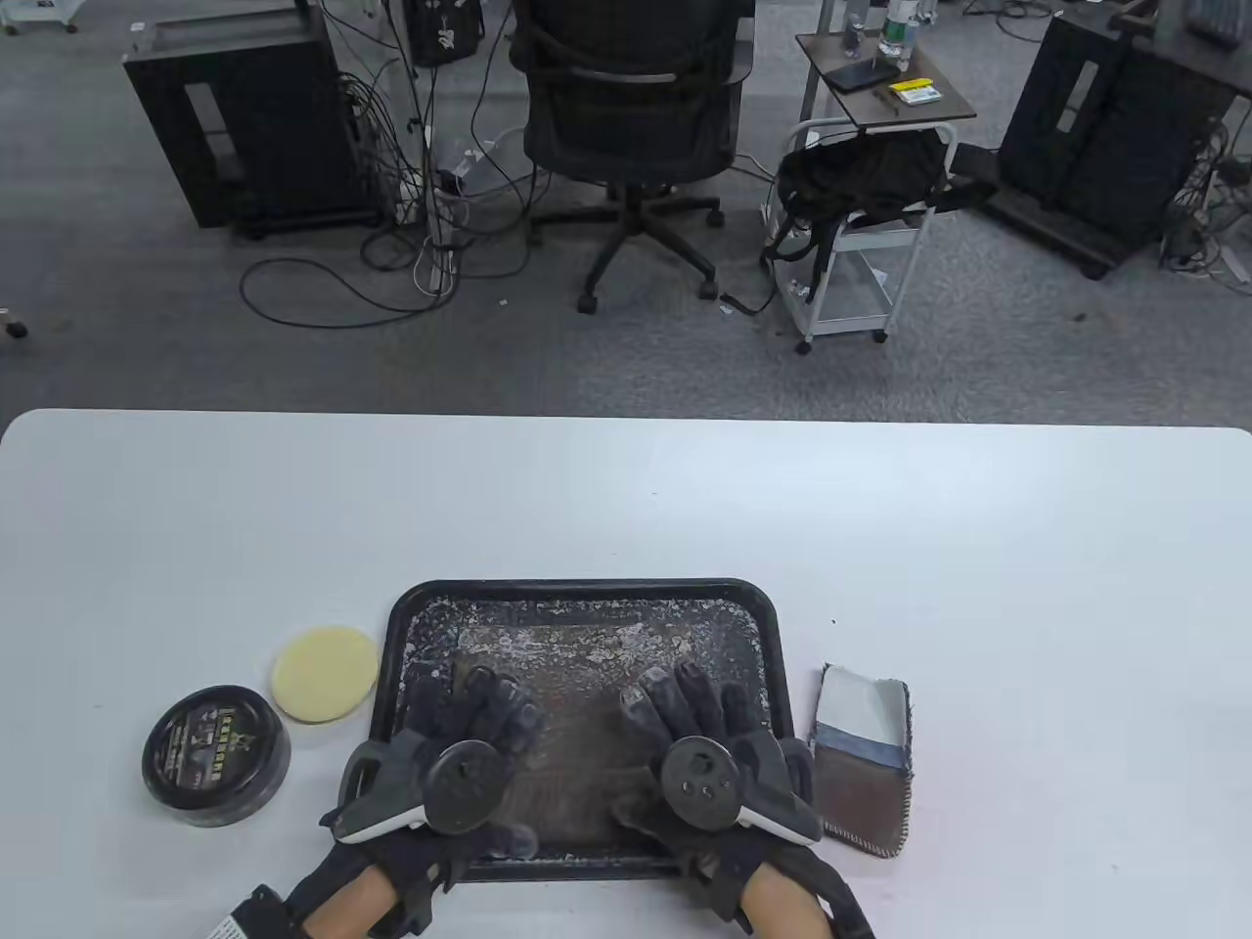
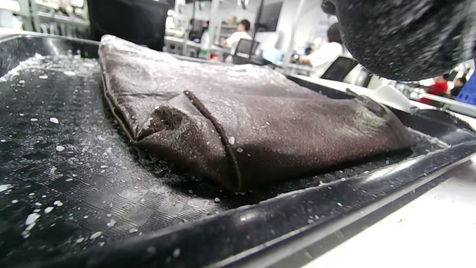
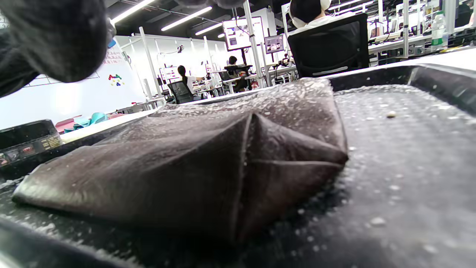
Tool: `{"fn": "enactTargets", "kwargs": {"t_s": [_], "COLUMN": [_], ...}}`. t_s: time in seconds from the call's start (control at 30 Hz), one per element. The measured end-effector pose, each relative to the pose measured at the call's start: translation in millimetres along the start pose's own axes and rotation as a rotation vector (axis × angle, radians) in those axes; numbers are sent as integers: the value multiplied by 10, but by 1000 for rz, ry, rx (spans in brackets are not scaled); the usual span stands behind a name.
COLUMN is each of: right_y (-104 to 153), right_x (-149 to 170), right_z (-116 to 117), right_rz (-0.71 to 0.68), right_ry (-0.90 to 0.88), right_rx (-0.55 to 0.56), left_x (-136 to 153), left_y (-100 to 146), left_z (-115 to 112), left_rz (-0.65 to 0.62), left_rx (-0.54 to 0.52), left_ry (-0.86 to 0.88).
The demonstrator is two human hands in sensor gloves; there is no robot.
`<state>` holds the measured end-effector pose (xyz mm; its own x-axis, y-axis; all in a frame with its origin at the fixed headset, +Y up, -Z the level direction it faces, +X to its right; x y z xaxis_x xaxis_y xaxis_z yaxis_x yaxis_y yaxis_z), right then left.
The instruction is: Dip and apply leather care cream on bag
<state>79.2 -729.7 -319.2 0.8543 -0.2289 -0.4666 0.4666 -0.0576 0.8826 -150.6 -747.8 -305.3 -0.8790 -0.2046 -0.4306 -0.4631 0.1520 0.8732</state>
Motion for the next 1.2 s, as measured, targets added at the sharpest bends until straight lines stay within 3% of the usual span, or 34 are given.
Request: {"fn": "enactTargets", "kwargs": {"t_s": [0.4, 0.6, 0.73, 0.83, 0.97, 1.03, 1.2], "right_y": [15, 177, 365, 501, 620, 659, 625], "right_x": [52, 349, 698, 1007, 1321, 1437, 1584], "right_z": [-86, -450, -695, -738, -571, -440, -162], "right_rz": [20, 125, 266, 401, 538, 562, 582], "right_ry": [2, 15, 13, 22, -74, -131, -193], "right_rx": [17, 129, 175, 90, -188, -279, -389], "left_x": [34, 105, 161, 191, 214, 225, 281], "left_y": [-8, -13, -19, -23, -26, -24, -22], "left_z": [-14, -20, -19, -21, -29, -29, -36], "left_rz": [22, 54, 73, 84, 92, 100, 124], "left_rx": [22, 42, 51, 61, 74, 80, 104], "left_ry": [3, 24, 47, 56, 66, 67, 83]}}
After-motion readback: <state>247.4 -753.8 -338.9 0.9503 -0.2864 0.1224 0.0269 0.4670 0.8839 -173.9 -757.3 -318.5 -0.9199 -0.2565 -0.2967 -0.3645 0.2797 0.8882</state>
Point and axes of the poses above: the tracker on the back of each hand, its own x axis roughly to the little-finger side, its own y axis roughly from the fingertips to the wrist, z = x × y, the point moved 2 cm from there along -y, roughly from the wrist to the fingertips, and after that the axes turned 2 degrees about x, right-handed, at the moved point
